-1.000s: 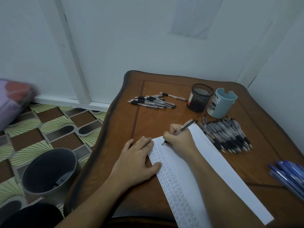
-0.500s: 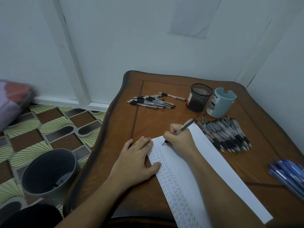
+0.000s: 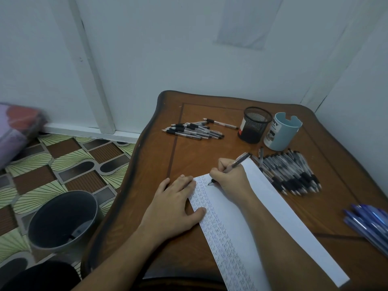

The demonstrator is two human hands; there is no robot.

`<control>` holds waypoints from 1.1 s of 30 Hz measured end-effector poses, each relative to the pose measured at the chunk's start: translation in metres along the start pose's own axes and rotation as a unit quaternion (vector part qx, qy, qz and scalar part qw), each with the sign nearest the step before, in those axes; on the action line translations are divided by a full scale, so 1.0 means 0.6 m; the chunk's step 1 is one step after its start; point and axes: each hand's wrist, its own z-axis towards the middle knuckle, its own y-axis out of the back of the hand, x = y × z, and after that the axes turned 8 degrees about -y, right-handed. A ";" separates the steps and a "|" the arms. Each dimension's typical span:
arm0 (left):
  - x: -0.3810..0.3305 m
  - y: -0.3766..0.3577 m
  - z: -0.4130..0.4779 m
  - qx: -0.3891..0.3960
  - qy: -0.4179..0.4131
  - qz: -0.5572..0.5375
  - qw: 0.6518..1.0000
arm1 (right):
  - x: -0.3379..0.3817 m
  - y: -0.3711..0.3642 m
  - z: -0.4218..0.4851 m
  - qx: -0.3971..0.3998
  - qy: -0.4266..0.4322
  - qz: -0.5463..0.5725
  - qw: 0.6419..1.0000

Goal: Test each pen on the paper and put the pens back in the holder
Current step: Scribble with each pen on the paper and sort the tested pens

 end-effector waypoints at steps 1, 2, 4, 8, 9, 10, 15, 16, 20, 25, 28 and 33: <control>0.000 0.000 0.000 -0.003 -0.001 -0.003 1.000 | 0.000 0.000 0.000 -0.004 0.002 -0.003 1.000; 0.000 0.000 0.000 -0.006 -0.002 -0.005 1.000 | 0.000 0.000 0.000 -0.005 0.003 -0.005 1.000; 0.000 0.000 0.000 -0.006 -0.001 -0.008 1.000 | -0.001 -0.001 0.000 -0.001 0.001 -0.004 1.000; 0.000 -0.001 0.000 0.000 -0.001 -0.006 1.000 | -0.004 0.000 0.003 0.018 -0.006 0.013 1.000; 0.000 -0.001 0.000 0.000 0.000 -0.006 1.000 | -0.004 0.000 0.003 0.021 -0.009 0.019 1.000; 0.000 0.000 0.000 0.000 0.001 -0.006 1.000 | -0.005 0.000 0.005 0.021 -0.011 0.021 0.999; 0.001 -0.001 0.001 0.001 0.002 0.000 1.000 | -0.006 0.002 0.007 0.006 -0.010 0.004 1.000; 0.000 0.000 0.000 0.002 0.003 0.001 1.000 | -0.008 0.002 0.008 0.009 -0.015 0.011 1.000; -0.001 0.003 -0.001 0.005 0.004 0.002 1.000 | -0.007 0.001 0.007 -0.007 -0.005 -0.011 1.000; -0.001 0.002 -0.001 0.013 0.006 0.002 1.000 | 0.000 0.013 0.015 -0.074 -0.055 0.121 0.988; 0.000 0.001 -0.001 0.010 0.006 -0.002 1.000 | 0.011 0.018 0.013 -0.069 -0.088 0.160 0.981; -0.001 0.002 0.000 0.012 0.008 0.006 1.000 | 0.025 0.022 0.013 -0.086 -0.093 0.144 0.981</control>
